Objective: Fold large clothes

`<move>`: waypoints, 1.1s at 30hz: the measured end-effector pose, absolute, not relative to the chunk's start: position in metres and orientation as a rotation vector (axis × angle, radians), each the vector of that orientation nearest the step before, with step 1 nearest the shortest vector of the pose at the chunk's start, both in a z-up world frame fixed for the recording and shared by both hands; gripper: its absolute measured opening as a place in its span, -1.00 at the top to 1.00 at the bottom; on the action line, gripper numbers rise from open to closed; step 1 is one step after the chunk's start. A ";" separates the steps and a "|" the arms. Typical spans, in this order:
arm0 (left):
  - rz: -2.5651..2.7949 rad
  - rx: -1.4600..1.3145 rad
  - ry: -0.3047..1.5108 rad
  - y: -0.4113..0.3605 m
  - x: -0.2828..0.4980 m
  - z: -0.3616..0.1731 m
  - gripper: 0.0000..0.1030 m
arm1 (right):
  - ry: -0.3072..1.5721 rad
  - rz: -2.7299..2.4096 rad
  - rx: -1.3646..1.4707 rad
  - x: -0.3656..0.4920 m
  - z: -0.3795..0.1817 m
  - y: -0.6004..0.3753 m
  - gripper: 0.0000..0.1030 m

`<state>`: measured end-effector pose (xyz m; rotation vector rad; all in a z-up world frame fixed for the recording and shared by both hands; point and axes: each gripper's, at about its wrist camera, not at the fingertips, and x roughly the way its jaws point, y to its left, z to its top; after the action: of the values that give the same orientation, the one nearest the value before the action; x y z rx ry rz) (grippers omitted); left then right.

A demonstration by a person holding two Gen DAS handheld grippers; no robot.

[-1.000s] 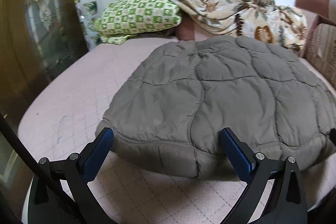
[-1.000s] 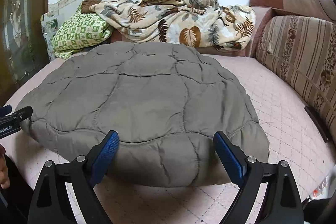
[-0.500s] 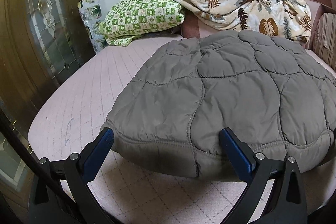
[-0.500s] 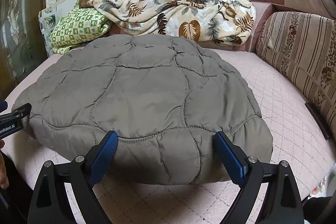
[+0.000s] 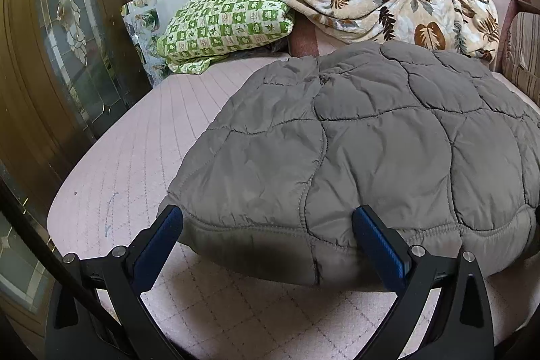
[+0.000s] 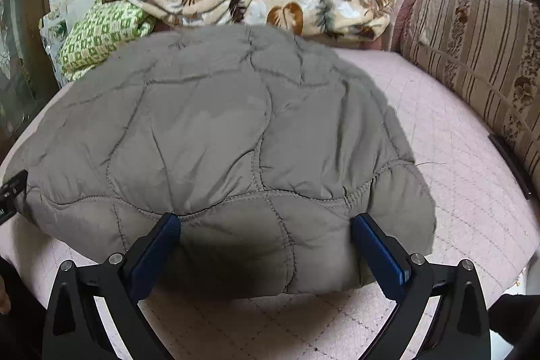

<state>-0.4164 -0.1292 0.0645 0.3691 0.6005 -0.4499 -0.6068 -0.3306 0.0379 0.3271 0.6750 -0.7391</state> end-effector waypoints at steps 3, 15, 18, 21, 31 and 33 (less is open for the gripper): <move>-0.461 0.358 0.613 -0.128 -0.417 0.066 -0.96 | 0.636 -0.735 0.283 -0.610 0.047 -0.321 -0.99; -0.518 0.342 0.604 -0.115 -0.447 0.080 -0.96 | 0.543 -0.714 0.226 -0.626 0.071 -0.287 -0.99; -0.528 0.316 0.600 -0.101 -0.461 0.086 -0.96 | 0.520 -0.709 0.237 -0.636 0.076 -0.272 -1.00; -0.541 0.276 0.590 -0.085 -0.481 0.100 -0.96 | 0.477 -0.704 0.243 -0.651 0.095 -0.238 -1.00; -0.563 0.275 0.517 -0.066 -0.517 0.119 -0.96 | 0.380 -0.616 0.150 -0.668 0.139 -0.167 -1.00; -0.559 0.274 0.522 -0.065 -0.515 0.118 -0.96 | 0.390 -0.605 0.143 -0.665 0.136 -0.165 -1.00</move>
<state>-0.5151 -0.0649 0.1178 0.2736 0.5223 -0.5592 -0.6648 -0.1651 0.1364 0.1434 0.3902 -0.6050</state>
